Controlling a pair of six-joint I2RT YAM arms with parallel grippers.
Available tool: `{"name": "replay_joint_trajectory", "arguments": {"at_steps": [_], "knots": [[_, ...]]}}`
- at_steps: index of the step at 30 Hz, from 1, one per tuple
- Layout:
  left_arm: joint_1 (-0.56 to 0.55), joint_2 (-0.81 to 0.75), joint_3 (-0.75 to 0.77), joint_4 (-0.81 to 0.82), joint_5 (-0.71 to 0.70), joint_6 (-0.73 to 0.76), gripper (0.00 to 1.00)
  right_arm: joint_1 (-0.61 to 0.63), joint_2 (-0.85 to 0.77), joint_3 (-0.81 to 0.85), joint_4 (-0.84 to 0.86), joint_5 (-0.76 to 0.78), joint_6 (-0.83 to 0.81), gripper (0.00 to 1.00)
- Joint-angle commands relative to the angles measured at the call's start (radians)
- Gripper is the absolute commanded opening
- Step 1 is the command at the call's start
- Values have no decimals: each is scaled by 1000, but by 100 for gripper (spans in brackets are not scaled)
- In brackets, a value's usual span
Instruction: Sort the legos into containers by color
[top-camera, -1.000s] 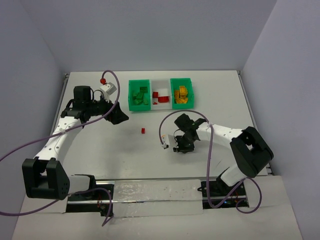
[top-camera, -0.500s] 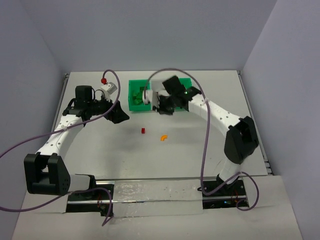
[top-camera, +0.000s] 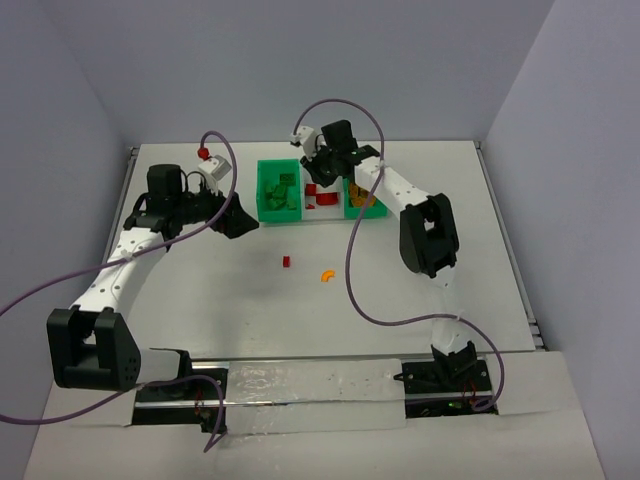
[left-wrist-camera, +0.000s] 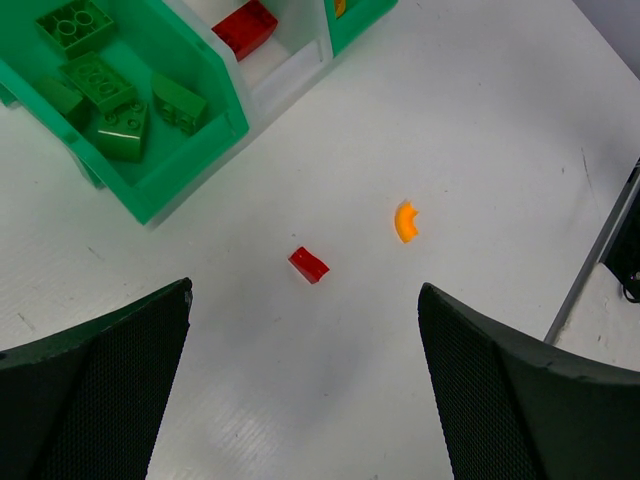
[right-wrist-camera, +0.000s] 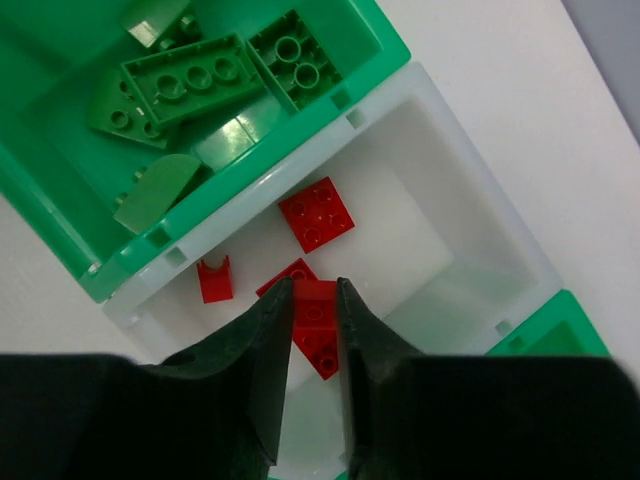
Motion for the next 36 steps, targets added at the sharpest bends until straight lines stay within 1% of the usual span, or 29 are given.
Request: {"name": "replay_joint_trajectory", "arguments": {"at_steps": [1, 3, 5, 6, 9, 10, 11, 12, 13, 14, 16, 19, 21, 23, 27, 28, 31, 36], "knots": [[-3, -21, 40, 39, -7, -3, 99, -5, -19, 27, 53, 16, 39, 42], [-2, -21, 39, 43, -7, -5, 99, -5, -34, 14, 53, 16, 44, 55], [-3, -18, 38, 43, -6, -9, 99, -4, -73, -20, 53, 0, 51, 66], [-3, -15, 40, 44, -4, -14, 99, -3, -89, -40, 42, -7, 52, 68], [-3, -9, 57, 29, 0, -11, 99, -3, -177, -85, -4, -44, 40, 68], [-3, -9, 65, 24, 0, -8, 99, -3, -181, -98, -26, -64, 24, 67], [-3, -9, 80, 16, -1, -3, 99, -4, -232, -120, -59, -98, -31, 66], [-3, -11, 86, -1, 2, 10, 99, -3, -293, -171, -130, -169, -78, 64], [-2, -11, 93, -16, 12, 24, 99, -1, -334, -210, -194, -213, -201, 64], [-2, -13, 99, -23, 17, 32, 99, 0, -355, -230, -227, -236, -266, 63], [-3, -11, 108, -45, 42, 62, 99, 20, -429, -318, -405, -266, -416, 63], [-3, 9, 120, -81, 84, 85, 99, 74, -492, -431, -495, -236, -572, 62], [-3, 24, 130, -101, 131, 96, 99, 103, -531, -532, -500, -202, -631, 61], [-3, 32, 138, -108, 158, 91, 98, 132, -525, -587, -481, -161, -641, 60], [-3, 13, 121, -84, 144, 74, 98, 171, -440, -562, -477, -104, -561, 59], [-3, 5, 113, -70, 135, 69, 98, 178, -427, -576, -443, -100, -520, 59], [-3, -17, 93, -59, 109, 69, 98, 205, -417, -633, -361, -66, -463, 59], [-3, -24, 76, -51, 104, 74, 98, 222, -399, -670, -301, -31, -412, 59]]}}
